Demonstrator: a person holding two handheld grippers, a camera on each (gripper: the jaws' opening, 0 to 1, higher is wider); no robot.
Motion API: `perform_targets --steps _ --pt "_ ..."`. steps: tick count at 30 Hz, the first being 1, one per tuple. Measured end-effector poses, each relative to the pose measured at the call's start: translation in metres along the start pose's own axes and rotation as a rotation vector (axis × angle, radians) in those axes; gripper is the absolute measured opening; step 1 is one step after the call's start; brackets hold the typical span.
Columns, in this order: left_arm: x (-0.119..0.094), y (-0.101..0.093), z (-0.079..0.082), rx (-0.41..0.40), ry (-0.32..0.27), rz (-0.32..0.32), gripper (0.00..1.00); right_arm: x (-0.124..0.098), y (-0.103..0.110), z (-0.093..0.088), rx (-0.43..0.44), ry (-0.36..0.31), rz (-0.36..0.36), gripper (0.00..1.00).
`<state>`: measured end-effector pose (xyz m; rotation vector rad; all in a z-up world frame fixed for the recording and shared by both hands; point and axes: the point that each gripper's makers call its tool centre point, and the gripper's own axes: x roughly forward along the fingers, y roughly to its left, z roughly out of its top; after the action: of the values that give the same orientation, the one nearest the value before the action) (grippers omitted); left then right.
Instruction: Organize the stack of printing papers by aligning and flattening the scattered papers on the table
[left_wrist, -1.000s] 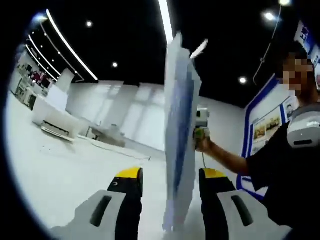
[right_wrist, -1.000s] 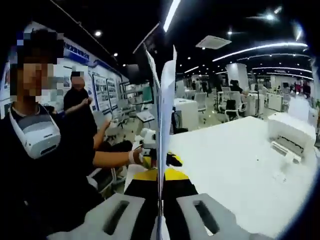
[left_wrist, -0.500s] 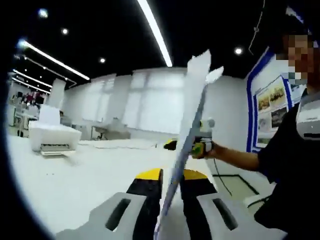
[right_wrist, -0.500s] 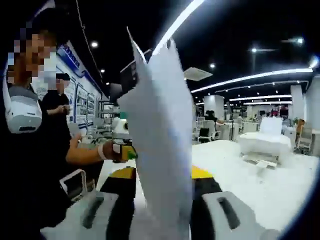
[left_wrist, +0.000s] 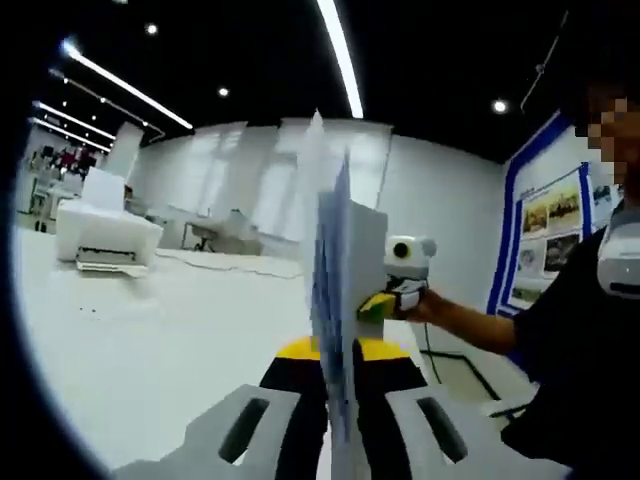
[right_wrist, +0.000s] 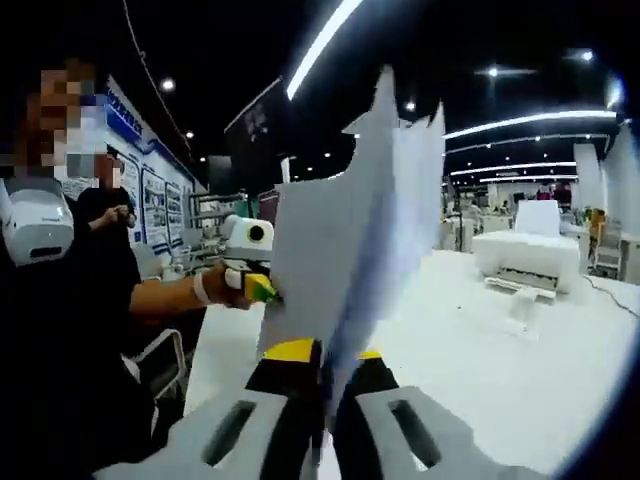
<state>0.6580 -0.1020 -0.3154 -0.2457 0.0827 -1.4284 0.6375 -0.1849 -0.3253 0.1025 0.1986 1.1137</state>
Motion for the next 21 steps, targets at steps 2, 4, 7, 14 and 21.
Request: perform_targets --steps 2,4,7,14,21 --pt "-0.001 -0.003 0.006 0.02 -0.001 0.0 0.06 -0.003 0.004 0.01 0.01 0.001 0.003 0.0" --pt "-0.002 -0.007 0.015 0.023 -0.012 -0.011 0.07 -0.004 0.01 0.025 -0.059 -0.034 0.016 0.0" --pt "-0.003 -0.006 0.006 -0.018 -0.018 0.004 0.27 -0.002 0.021 0.021 -0.083 -0.077 0.059 0.17" --pt "0.002 -0.009 0.0 0.026 -0.003 -0.032 0.07 0.002 0.02 0.009 -0.057 0.024 0.063 0.0" --pt "0.006 -0.018 -0.004 0.044 -0.029 -0.065 0.06 -0.028 0.025 0.061 -0.143 -0.032 0.036 0.23"
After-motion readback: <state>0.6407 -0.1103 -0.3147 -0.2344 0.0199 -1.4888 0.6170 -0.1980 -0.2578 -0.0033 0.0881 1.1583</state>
